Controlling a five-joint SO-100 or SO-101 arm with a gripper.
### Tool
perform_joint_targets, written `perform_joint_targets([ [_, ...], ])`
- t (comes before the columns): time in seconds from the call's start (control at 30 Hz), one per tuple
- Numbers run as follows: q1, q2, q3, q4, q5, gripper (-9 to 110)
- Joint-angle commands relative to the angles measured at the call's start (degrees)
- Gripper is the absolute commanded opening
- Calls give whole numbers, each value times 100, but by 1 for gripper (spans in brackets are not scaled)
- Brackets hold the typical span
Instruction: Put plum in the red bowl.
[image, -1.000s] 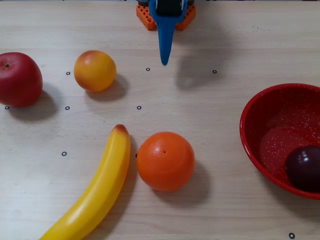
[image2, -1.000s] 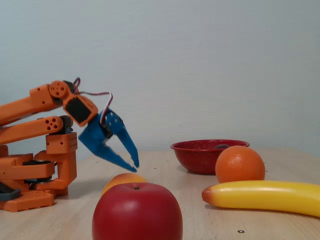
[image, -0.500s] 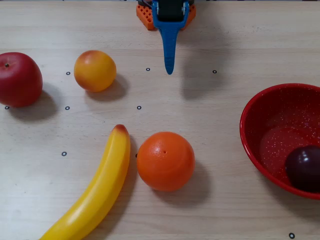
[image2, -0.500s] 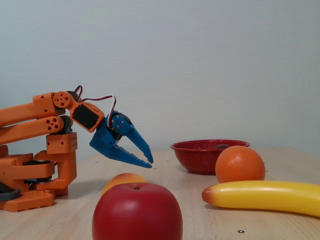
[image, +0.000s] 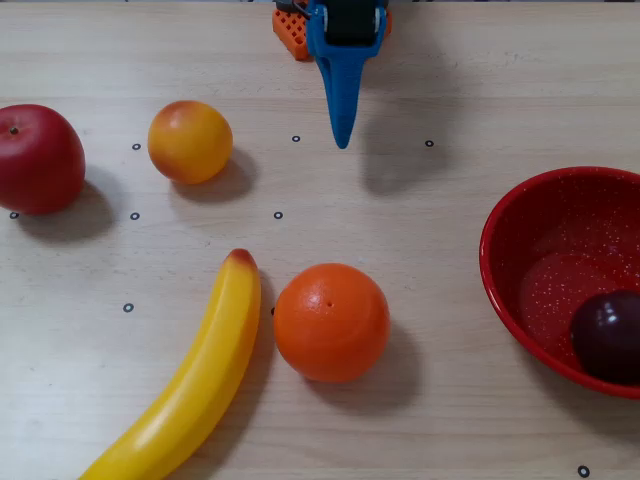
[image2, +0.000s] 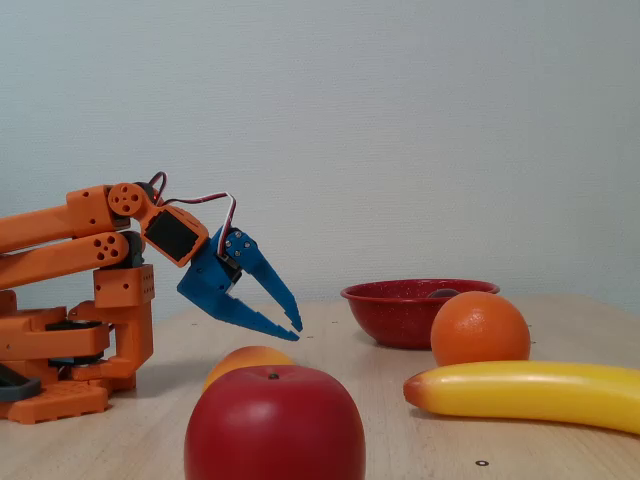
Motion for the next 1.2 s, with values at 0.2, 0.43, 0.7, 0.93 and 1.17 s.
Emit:
perform_joint_targets([
  [0.2, -18, 123, 114, -35, 0, 0],
  [0.43, -18, 123, 114, -35, -18, 0],
  [0.7, -18, 123, 123, -53, -18, 0],
  [0.93, -18, 123, 123, -62, -18, 0],
  [1.17, -18, 123, 123, -62, -26, 0],
])
